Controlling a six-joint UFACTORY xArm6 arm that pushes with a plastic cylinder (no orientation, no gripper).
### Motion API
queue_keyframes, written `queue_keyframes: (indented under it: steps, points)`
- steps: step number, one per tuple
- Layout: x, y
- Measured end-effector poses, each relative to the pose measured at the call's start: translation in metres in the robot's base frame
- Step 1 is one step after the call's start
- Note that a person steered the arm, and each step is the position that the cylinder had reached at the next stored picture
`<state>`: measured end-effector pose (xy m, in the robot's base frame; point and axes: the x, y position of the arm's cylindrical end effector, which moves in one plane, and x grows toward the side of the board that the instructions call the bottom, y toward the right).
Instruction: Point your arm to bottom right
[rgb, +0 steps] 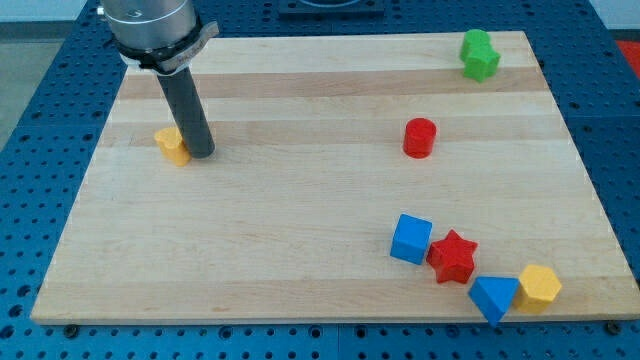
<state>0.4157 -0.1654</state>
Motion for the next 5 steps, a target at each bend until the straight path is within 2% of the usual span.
queue_keyframes:
  steps: [4, 5]
  points:
    - [-0.007, -0.039]
    - [-0.007, -0.015]
